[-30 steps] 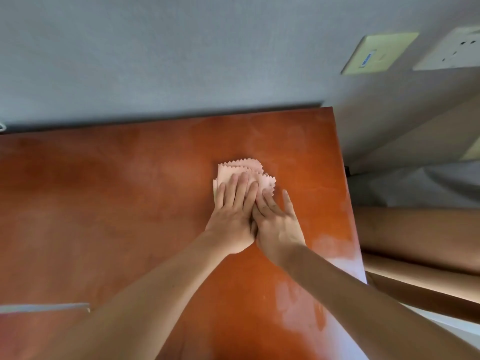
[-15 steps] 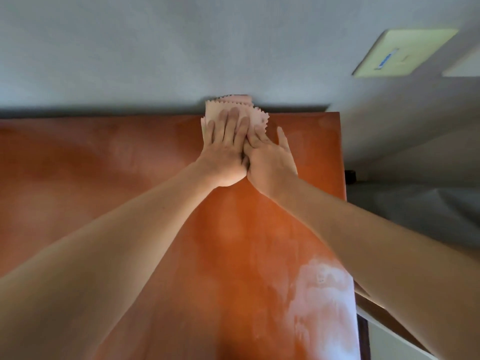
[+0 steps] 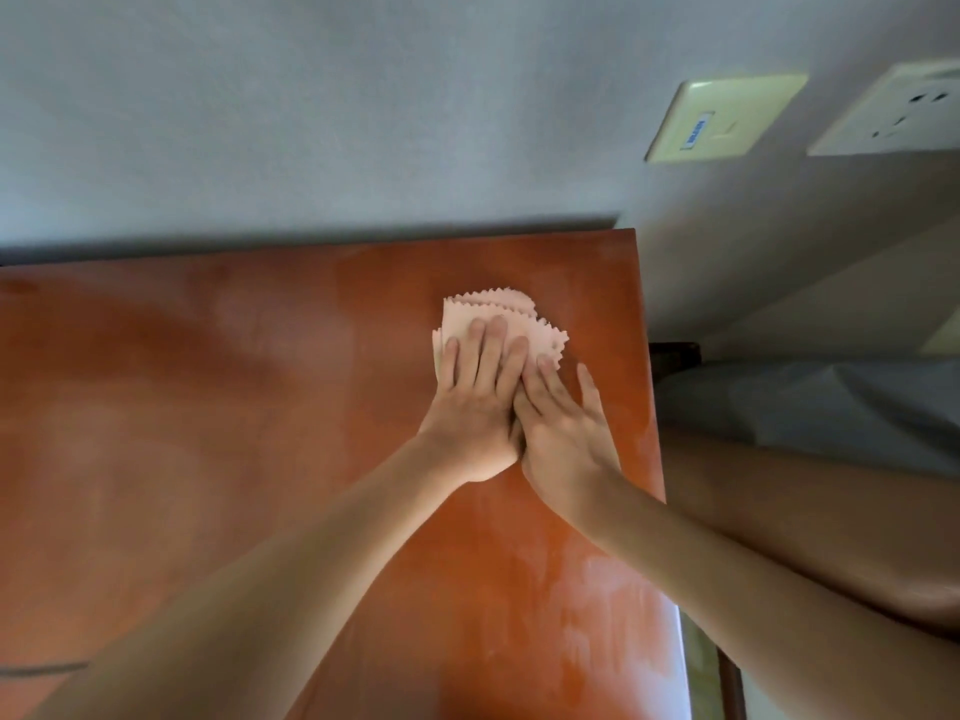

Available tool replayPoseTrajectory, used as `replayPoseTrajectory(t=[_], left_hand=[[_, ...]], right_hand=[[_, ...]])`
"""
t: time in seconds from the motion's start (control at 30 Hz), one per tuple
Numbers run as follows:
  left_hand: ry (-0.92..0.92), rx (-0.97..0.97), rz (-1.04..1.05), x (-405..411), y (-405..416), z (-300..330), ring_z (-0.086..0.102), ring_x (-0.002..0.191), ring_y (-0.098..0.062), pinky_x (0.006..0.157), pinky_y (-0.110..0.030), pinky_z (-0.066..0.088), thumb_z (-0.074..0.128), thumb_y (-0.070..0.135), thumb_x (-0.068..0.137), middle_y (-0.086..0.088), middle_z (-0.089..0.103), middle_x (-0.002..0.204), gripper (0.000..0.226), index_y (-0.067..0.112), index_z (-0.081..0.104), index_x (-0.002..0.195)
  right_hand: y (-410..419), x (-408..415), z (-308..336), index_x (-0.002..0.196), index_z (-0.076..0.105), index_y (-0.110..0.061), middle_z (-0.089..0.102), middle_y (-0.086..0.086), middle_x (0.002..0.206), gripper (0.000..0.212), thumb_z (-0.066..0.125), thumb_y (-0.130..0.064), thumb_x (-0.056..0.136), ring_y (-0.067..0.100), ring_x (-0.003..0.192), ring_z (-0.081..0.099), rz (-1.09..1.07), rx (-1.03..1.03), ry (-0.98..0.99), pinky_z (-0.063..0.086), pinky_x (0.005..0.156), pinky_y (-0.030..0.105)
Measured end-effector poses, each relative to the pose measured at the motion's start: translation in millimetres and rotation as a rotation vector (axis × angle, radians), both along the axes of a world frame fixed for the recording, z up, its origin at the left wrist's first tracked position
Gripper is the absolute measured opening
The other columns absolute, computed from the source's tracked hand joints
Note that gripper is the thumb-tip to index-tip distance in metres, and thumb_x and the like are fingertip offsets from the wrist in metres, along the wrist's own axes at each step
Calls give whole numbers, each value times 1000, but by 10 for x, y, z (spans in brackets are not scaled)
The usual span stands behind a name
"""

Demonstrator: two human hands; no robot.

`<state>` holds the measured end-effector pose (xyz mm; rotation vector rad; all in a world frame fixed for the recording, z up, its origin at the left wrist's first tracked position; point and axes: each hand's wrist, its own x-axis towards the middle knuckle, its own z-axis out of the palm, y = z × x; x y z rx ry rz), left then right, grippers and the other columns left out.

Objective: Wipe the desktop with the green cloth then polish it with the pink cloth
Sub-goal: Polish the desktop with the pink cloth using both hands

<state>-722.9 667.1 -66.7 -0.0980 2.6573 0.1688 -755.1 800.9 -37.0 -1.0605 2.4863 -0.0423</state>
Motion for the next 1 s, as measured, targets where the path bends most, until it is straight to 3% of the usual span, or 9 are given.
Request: replayPoseTrajectory(t=[0.1, 0.33, 0.5, 0.67, 0.83, 1.0], left_hand=[[-7, -2, 3, 0, 27, -4, -46, 139, -37, 116, -54, -26, 20, 41, 101, -14, -53, 147, 78, 12, -34, 150], [-41, 6, -8, -168, 0, 27, -51, 135, -33, 110, -49, -33, 2, 44, 88, -12, -55, 144, 77, 13, -37, 146], [7, 4, 8, -722, -58, 14, -37, 146, -34, 118, -52, -23, 19, 41, 100, -14, -36, 161, 76, 13, -24, 156], [40, 5, 57, -1057, -73, 37, -33, 148, -33, 121, -52, -20, 24, 42, 104, -13, -33, 163, 75, 15, -21, 157], [29, 0, 71, -913, 22, 54, -33, 149, -33, 122, -53, -17, 25, 42, 104, -13, -33, 163, 76, 16, -21, 158], [33, 25, 83, -290, 355, 27, -38, 146, -34, 114, -50, -27, 17, 43, 99, -13, -38, 160, 76, 16, -27, 155]], right_hand=[[6, 2, -35, 158, 20, -8, 12, 11, 166, 60, 33, -30, 104, 26, 154, -1, 14, 32, 3, -6, 120, 56], [0, -184, -76, 156, 26, -8, 18, 9, 165, 58, 33, -30, 103, 24, 154, 3, 24, -24, 15, -3, 121, 54], [-63, -665, -82, 154, 33, -13, 24, 5, 163, 56, 41, -30, 101, 20, 152, 15, -69, -162, 55, 5, 122, 55], [-108, -1000, -93, 156, 28, -19, 20, 1, 165, 56, 40, -32, 103, 18, 152, 16, -80, -170, 93, 10, 122, 57], [-68, -851, -57, 158, 20, -21, 13, -1, 166, 57, 37, -32, 104, 17, 153, 9, -107, -104, 75, 6, 122, 55], [258, -316, -12, 159, 15, -18, 9, 2, 167, 61, 37, -31, 104, 18, 154, 2, -56, -37, 17, 2, 124, 50]])
